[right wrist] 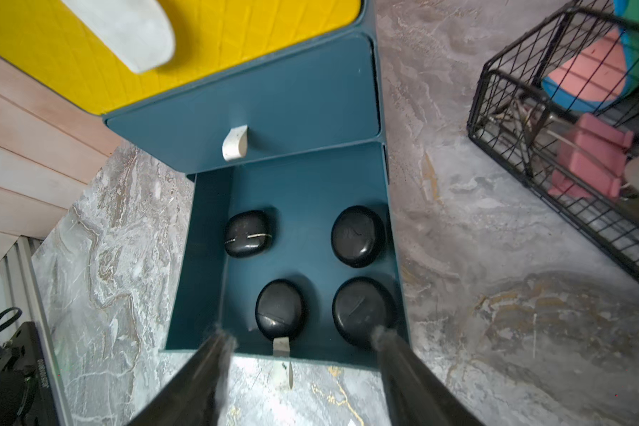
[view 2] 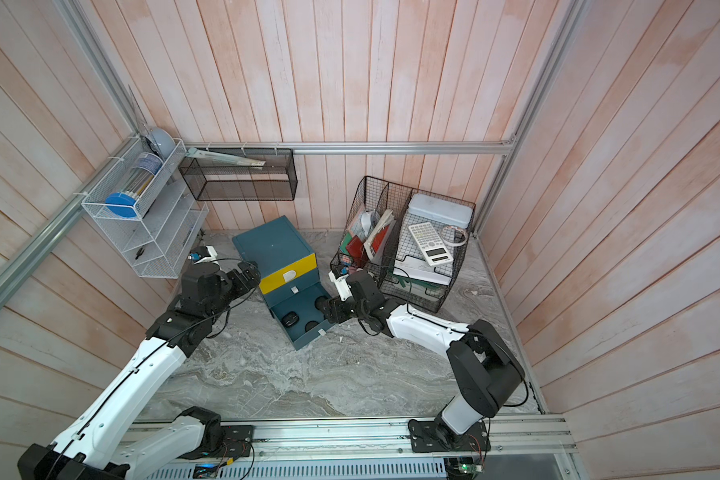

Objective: Put the bluetooth earphones in the drawer according to color
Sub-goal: Close the drawer of the storage box.

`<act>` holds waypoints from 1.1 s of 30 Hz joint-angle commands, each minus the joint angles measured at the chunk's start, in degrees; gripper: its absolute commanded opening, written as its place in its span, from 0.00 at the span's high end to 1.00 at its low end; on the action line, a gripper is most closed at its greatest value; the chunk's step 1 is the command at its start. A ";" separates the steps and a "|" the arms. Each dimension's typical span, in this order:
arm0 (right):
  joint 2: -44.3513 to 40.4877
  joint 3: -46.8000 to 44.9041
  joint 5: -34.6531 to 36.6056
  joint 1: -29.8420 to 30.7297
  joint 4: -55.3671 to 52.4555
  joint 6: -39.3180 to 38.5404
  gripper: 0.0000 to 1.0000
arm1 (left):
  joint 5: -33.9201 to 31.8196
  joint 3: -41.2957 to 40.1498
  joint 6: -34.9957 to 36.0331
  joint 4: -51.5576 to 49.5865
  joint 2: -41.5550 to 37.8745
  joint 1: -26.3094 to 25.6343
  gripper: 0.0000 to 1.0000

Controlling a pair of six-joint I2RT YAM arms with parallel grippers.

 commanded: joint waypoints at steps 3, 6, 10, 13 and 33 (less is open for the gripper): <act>-1.62 -3.59 -3.75 0.78 -0.44 0.74 0.33 | 10.43 5.52 -0.50 -2.39 6.21 5.92 0.00; -2.77 -5.96 -4.43 2.21 -0.37 0.81 0.37 | 12.12 9.02 -0.27 -3.82 10.10 7.39 0.00; -2.61 -7.75 -3.40 5.77 1.12 1.61 0.46 | 11.88 11.79 0.44 -4.97 14.18 7.95 0.00; -0.11 -7.77 -2.54 6.69 2.49 3.52 0.54 | 11.82 12.40 0.59 -4.73 17.33 7.96 0.00; 12.97 -0.36 -7.57 2.43 19.37 15.88 0.70 | 14.48 5.46 0.22 1.90 23.81 7.95 0.00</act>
